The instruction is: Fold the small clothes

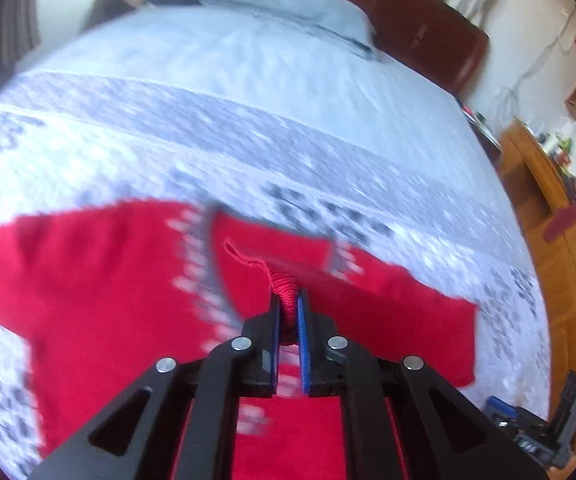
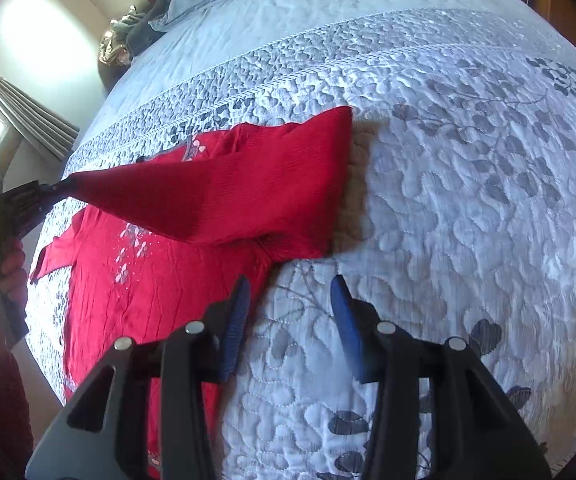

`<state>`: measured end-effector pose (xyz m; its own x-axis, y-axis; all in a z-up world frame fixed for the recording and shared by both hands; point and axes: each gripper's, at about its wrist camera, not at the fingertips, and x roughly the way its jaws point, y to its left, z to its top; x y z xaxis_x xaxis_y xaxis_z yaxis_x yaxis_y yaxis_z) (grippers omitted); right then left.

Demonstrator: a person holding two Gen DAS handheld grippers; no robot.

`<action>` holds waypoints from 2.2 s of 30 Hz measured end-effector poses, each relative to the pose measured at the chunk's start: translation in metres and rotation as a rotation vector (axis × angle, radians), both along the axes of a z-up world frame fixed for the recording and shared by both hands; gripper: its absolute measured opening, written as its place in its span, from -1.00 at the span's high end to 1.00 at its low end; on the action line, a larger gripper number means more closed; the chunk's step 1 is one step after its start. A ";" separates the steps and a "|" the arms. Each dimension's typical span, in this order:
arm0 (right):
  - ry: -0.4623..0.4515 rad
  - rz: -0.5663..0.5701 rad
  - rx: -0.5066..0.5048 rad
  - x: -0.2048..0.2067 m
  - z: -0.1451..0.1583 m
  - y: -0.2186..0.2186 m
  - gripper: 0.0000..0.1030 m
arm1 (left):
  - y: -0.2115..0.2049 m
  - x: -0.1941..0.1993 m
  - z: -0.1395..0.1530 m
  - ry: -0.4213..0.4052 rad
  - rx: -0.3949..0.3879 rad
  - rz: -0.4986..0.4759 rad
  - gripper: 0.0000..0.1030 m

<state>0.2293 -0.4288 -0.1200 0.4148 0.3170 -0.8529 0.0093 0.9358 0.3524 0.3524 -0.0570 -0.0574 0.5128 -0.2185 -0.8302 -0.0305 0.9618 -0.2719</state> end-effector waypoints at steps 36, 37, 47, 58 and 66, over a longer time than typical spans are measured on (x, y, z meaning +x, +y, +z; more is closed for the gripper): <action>0.226 0.096 0.054 -0.004 -0.042 0.067 -0.04 | 0.113 -0.083 -0.071 0.139 0.174 0.057 0.14; 0.238 0.109 0.066 -0.014 -0.045 0.072 0.00 | 0.114 -0.095 -0.071 0.139 0.183 0.046 0.13; 0.257 0.045 0.073 -0.071 -0.052 0.076 0.95 | 0.124 -0.189 -0.082 0.142 0.197 0.009 0.06; 0.250 0.068 -0.115 -0.065 -0.035 0.103 0.54 | 0.198 -0.169 -0.049 0.141 0.113 0.097 -0.27; 0.156 0.031 -0.283 -0.044 -0.007 0.105 0.39 | 0.395 -0.117 -0.037 0.172 0.436 0.479 -0.24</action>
